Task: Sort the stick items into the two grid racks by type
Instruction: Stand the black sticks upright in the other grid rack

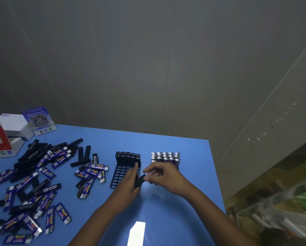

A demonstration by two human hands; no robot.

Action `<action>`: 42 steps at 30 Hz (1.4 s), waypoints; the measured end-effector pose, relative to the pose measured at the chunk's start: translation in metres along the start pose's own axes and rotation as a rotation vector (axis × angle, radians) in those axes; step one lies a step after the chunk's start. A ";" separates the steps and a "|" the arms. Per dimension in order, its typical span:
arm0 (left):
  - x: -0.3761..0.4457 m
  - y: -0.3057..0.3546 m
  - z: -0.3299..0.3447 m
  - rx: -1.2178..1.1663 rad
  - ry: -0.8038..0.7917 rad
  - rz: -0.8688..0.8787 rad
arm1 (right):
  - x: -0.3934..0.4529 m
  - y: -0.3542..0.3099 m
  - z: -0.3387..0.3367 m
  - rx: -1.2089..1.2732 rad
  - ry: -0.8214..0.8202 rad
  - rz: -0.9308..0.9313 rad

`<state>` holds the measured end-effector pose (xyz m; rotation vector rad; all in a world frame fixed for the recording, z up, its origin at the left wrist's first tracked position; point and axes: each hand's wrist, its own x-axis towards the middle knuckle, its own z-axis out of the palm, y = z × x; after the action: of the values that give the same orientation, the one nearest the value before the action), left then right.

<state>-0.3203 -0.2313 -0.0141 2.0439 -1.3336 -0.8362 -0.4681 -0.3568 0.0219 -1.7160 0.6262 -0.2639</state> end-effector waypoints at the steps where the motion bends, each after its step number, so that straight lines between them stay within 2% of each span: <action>1: -0.002 0.000 0.002 -0.010 0.001 0.006 | -0.002 0.001 0.003 -0.011 -0.004 0.011; 10: -0.020 -0.010 -0.007 -0.011 0.016 0.032 | -0.002 -0.005 0.020 0.010 -0.061 0.074; 17: -0.021 -0.046 -0.035 0.008 0.027 0.017 | 0.019 -0.014 0.022 0.055 0.099 0.090; 29: -0.009 -0.083 -0.092 -0.009 0.026 0.002 | 0.059 -0.031 0.064 -0.188 0.239 -0.028; 35: -0.009 -0.101 -0.108 -0.032 -0.025 -0.006 | 0.078 -0.022 0.083 -0.420 0.362 -0.035; 42: -0.008 -0.124 -0.118 -0.051 -0.061 -0.007 | 0.099 -0.011 0.106 -0.512 0.455 0.007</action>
<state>-0.1615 -0.1665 -0.0264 1.9996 -1.3245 -0.9329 -0.3310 -0.3208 -0.0095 -2.1614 1.1044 -0.5321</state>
